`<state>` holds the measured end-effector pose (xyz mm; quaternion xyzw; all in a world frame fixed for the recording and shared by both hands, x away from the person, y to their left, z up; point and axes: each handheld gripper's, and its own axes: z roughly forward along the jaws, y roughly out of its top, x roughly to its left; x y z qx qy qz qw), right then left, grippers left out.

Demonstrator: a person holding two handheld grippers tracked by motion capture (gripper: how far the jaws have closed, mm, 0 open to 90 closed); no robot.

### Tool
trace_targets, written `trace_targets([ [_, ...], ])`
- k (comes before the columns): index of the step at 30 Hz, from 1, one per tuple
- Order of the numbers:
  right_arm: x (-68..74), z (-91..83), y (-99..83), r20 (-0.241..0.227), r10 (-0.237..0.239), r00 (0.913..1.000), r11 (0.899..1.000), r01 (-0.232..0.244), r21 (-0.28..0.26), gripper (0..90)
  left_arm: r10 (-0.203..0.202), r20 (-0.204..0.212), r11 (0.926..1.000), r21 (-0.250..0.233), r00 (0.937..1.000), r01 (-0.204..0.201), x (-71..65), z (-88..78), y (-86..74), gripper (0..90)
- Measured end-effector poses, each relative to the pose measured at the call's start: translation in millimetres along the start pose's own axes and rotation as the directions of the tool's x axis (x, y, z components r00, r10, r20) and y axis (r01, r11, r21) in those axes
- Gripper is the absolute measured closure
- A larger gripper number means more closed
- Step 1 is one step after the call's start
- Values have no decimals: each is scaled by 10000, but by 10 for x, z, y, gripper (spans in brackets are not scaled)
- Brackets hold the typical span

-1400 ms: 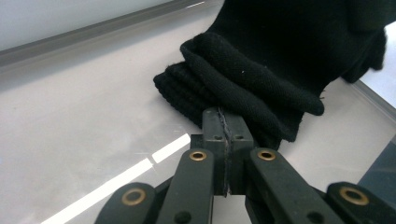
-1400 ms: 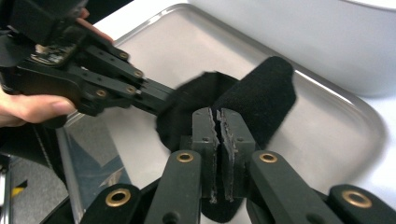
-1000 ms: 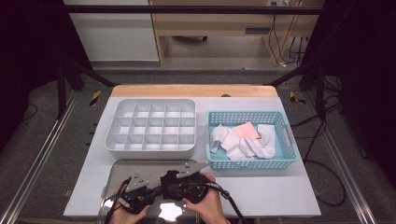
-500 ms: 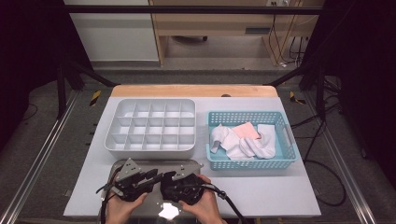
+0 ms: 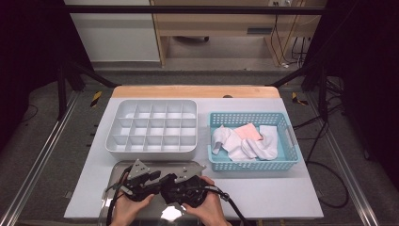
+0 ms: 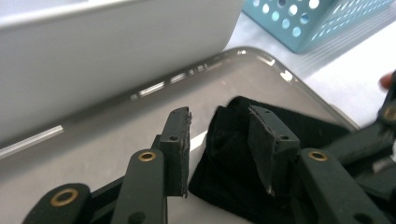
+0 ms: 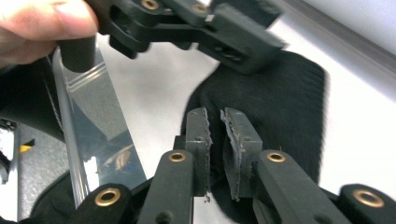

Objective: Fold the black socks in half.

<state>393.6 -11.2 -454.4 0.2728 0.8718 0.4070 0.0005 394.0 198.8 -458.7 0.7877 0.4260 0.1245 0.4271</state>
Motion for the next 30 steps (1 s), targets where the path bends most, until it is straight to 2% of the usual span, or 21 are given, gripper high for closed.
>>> trace_targets([
  [3,-6,-57,-17,236,-126,9996,9999,124,68,796,-203,70,9998,-46,9998,203,1,-37,-65,583],
  [8,-46,-146,-58,281,100,9996,9999,-100,-33,784,-247,54,9996,-123,9997,247,-50,-74,-139,577],
  [10,-79,-251,-50,321,352,9989,9982,-335,-506,779,-244,-29,9995,-177,9997,244,-78,-91,-171,562],
  [11,-79,-251,-50,321,352,9989,9982,-335,-506,779,-244,-29,9995,-177,9997,244,-78,-91,-171,557],
  [12,-96,-330,-26,520,549,9971,9949,-503,-876,792,-305,-66,9993,-230,9995,303,-89,-96,-192,551],
  [14,-103,-364,-7,570,770,9954,9902,-697,-1211,805,-311,-141,9991,-289,9994,307,-104,-101,-206,542],
  [16,-85,-324,-16,553,683,9961,9923,-621,-1068,809,-244,-230,9992,-313,9994,237,-120,-101,-217,531],
  [19,-53,-220,-81,488,608,9970,9967,-580,-572,820,-190,-309,9993,-318,9993,180,-133,-102,-234,521],
  [22,-44,-159,-181,468,645,9968,9975,-632,-304,827,-248,-230,9992,-320,9994,241,-137,-100,-245,496],
  [24,-62,-156,-235,342,731,9967,9967,-718,-377,827,-292,-228,9990,-339,9993,284,-134,-102,-243,474],
  [30,-70,-254,-185,404,778,9961,9943,-746,-757,822,-524,-81,9983,-271,9986,522,-99,-123,-232,414],
])
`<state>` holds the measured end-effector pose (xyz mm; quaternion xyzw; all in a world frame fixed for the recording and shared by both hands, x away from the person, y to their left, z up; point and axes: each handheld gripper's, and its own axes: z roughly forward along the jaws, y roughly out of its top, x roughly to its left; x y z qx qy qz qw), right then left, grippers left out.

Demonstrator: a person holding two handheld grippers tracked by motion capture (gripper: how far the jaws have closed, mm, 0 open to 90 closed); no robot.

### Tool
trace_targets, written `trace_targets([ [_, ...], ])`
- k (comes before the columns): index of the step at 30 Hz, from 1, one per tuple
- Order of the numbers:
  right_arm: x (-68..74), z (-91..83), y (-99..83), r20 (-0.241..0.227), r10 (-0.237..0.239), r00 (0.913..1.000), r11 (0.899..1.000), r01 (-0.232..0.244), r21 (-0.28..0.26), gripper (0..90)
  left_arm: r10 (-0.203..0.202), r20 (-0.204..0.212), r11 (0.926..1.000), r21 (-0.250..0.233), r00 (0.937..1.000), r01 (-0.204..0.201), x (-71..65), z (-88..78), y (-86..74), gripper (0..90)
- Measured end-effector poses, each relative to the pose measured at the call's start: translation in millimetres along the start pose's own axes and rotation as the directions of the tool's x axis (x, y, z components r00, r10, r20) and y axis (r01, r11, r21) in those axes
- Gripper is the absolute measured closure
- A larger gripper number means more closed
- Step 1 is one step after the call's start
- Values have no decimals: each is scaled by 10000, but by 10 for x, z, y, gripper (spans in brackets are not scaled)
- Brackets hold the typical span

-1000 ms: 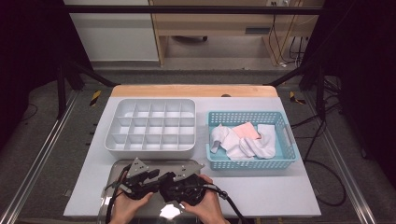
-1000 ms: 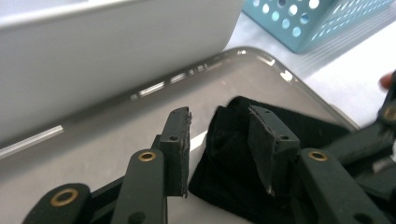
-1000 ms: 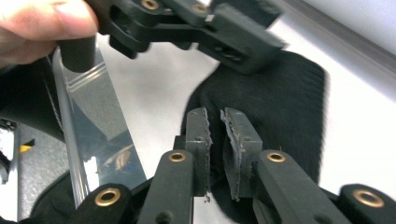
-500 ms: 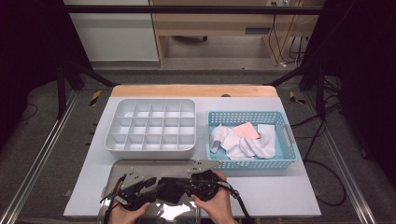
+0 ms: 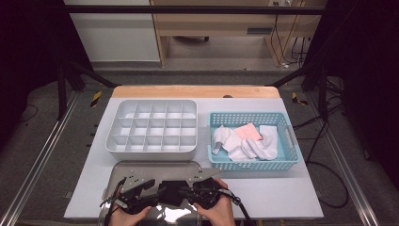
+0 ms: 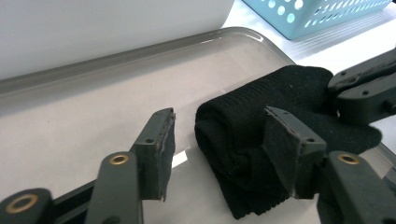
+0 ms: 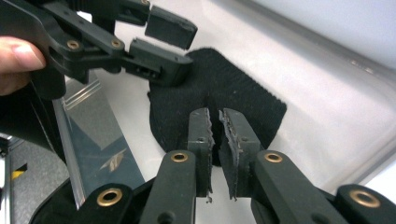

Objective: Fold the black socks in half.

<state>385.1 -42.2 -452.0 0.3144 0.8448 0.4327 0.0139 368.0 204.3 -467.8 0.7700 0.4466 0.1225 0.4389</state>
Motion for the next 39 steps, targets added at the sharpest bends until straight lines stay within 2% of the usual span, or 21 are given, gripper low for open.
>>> trace_targets([
  [3,17,72,-39,-25,-83,10000,9994,84,347,823,-70,76,10000,46,9999,70,5,-16,4,374],
  [6,19,92,-67,-112,-34,9999,9993,38,359,827,-130,209,9996,262,9997,124,3,-29,-2,334],
  [7,23,89,-82,-92,-38,10000,9992,42,399,828,-286,328,9986,450,9991,271,-5,-22,-30,328],
  [12,24,87,-122,-63,7,10000,9987,-3,516,829,-554,662,9971,565,9963,517,-20,10,-72,329],
  [13,22,84,-130,-60,3,10000,9986,0,537,829,-675,888,9963,590,9938,624,-25,32,-83,329],
  [20,4,72,-162,60,42,10000,9978,-46,664,827,-829,1254,9950,657,9886,751,-36,70,-91,346],
  [22,2,72,-166,120,57,9999,9975,-65,700,827,-937,1425,9940,702,9853,844,-43,85,-89,347],
  [26,-15,79,-184,254,55,9997,9970,-74,766,822,-1065,1879,9922,844,9764,920,-86,123,-89,385],
  [33,-45,66,-202,223,179,9996,9977,-193,657,809,-776,2092,9953,737,9748,634,-146,100,-69,573],
  [39,-69,-7,-192,284,176,9994,9993,-186,338,794,-691,2044,9966,585,9765,583,-175,73,-55,640],
])
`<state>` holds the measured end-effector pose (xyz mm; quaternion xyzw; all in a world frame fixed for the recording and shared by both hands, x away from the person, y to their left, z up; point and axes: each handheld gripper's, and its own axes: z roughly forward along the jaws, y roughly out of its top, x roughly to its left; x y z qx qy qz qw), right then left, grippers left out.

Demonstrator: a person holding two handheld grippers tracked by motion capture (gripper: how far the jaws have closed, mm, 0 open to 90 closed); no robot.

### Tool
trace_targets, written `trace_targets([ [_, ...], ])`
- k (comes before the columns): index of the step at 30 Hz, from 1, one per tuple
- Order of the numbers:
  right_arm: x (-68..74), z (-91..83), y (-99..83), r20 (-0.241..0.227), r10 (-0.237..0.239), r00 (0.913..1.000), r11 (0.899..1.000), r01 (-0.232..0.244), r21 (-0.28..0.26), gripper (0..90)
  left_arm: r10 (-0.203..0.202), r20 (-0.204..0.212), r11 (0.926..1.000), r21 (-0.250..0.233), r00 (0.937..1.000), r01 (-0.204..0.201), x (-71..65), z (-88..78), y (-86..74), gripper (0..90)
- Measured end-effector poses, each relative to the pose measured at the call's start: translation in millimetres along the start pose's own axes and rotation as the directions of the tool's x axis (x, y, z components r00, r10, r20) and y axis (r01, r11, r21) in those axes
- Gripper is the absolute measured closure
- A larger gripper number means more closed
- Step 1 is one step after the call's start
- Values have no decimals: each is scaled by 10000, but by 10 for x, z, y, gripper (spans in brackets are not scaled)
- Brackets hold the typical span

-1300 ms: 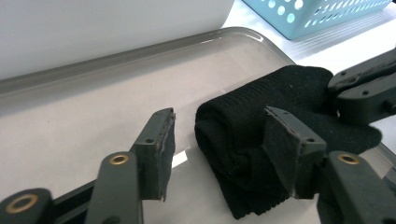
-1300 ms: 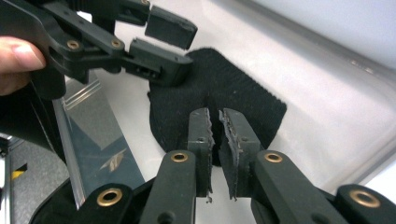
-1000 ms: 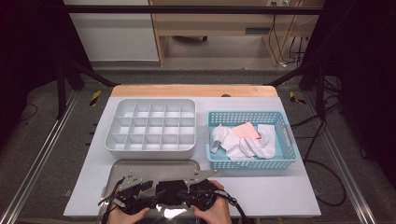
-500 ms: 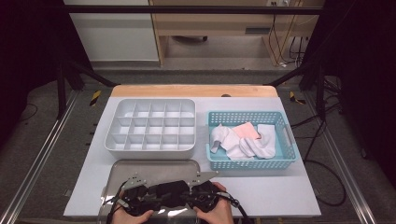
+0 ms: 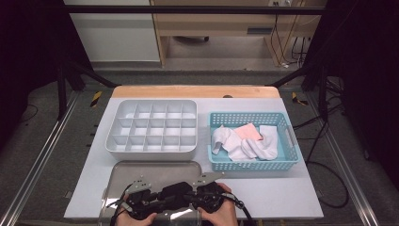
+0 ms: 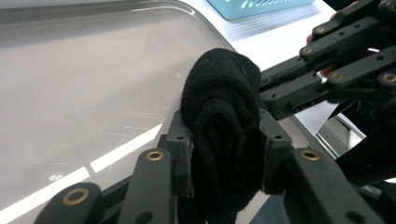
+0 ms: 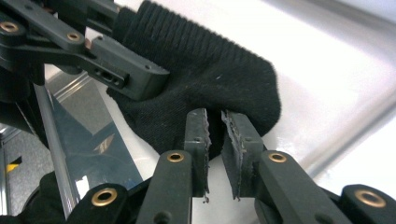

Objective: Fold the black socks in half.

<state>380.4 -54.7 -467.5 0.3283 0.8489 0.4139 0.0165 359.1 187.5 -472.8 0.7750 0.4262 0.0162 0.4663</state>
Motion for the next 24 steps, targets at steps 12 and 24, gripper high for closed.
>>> trace_targets([
  [12,-223,-383,-37,1218,444,9916,9897,-271,-1404,692,569,-184,9975,-397,9982,-576,-61,-105,133,653],
  [24,-439,-655,-237,2323,953,9680,9844,-570,-1663,616,898,-501,9943,-533,9947,-925,15,-250,316,652],
])
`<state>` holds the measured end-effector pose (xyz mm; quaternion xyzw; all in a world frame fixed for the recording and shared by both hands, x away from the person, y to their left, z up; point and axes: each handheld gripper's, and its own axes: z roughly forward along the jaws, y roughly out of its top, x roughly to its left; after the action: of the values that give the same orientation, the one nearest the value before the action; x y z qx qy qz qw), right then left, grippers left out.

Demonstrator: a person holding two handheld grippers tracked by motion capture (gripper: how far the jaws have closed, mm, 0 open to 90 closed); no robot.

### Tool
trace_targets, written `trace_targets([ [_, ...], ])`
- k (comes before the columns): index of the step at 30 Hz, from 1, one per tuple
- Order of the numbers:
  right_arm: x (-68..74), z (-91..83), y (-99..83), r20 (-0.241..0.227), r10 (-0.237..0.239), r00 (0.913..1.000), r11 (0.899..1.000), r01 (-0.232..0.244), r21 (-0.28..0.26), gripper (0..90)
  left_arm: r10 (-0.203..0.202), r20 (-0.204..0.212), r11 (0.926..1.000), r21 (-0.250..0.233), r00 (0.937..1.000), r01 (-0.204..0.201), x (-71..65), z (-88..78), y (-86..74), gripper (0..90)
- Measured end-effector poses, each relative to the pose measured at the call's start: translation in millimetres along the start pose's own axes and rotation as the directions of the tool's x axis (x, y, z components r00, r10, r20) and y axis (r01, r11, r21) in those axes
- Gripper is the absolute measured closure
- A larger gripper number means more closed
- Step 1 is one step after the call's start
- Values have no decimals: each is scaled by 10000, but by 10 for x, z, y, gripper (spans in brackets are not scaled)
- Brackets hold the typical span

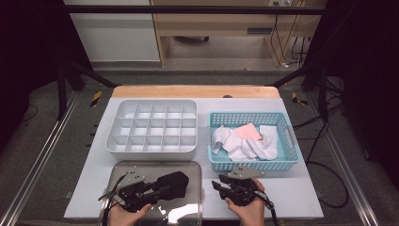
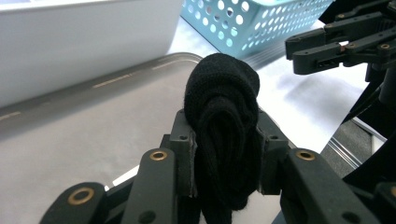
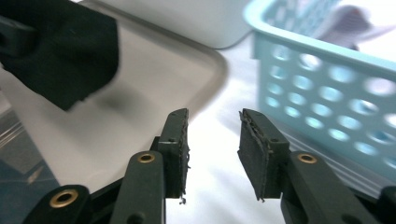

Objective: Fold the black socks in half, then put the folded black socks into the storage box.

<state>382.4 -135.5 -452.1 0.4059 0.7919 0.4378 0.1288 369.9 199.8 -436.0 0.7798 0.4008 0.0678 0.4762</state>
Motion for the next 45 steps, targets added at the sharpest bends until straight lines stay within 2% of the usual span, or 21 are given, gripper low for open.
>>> trace_targets([
  [5,-114,-97,-45,330,357,9988,9993,-352,-154,588,75,-56,9999,-70,10000,-76,61,-45,36,652],
  [10,-197,-168,-102,788,429,9960,9990,-419,-145,579,133,-80,9998,-120,9999,-134,129,-82,72,652],
  [18,-291,-272,-190,1170,612,9912,9981,-601,-124,568,237,-317,9993,-272,9992,-246,219,-178,168,652],
  [28,-361,-328,-231,1387,798,9871,9968,-779,-193,556,254,-418,9987,-433,9988,-272,307,-313,275,652],
  [39,-400,-360,-255,1503,815,9853,9966,-789,-229,553,439,-951,9977,-469,9945,-485,418,-475,501,652],
  [45,-401,-362,-262,1528,752,9854,9971,-723,-245,553,371,-1244,9975,-548,9915,-442,503,-538,612,652],
])
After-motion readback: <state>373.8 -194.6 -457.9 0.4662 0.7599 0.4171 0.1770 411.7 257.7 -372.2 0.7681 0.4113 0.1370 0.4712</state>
